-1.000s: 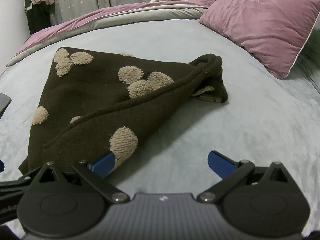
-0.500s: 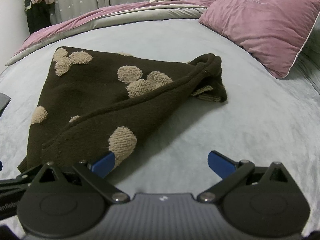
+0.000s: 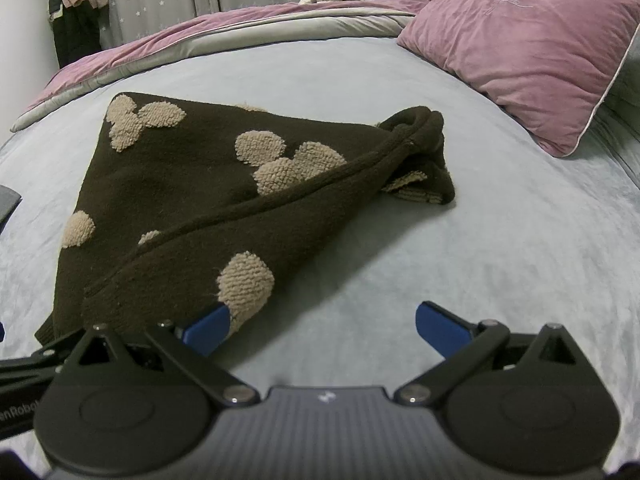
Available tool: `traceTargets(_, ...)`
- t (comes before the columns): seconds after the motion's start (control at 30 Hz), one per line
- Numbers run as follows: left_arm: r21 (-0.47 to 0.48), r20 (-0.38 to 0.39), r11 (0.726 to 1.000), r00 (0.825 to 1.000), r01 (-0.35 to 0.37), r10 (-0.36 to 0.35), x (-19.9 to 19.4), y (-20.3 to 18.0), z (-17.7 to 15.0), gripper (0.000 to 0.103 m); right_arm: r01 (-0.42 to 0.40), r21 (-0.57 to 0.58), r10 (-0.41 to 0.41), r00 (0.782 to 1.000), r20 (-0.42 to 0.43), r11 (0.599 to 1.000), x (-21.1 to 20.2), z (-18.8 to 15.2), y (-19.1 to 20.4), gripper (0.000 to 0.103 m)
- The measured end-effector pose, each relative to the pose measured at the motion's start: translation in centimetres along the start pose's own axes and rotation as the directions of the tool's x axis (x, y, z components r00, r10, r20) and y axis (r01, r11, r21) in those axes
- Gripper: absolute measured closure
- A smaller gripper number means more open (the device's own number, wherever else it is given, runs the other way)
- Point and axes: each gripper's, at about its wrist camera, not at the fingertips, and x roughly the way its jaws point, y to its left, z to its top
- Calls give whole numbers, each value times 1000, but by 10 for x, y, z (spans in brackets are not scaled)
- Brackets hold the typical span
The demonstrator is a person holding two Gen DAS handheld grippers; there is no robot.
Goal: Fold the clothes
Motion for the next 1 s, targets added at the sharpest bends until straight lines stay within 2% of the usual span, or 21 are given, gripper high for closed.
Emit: traceTargets(1.0,5,-11,1000,1000,-10,10,4,2,0,0,10,-6,-10,1000,2,1000,3,1,2,0)
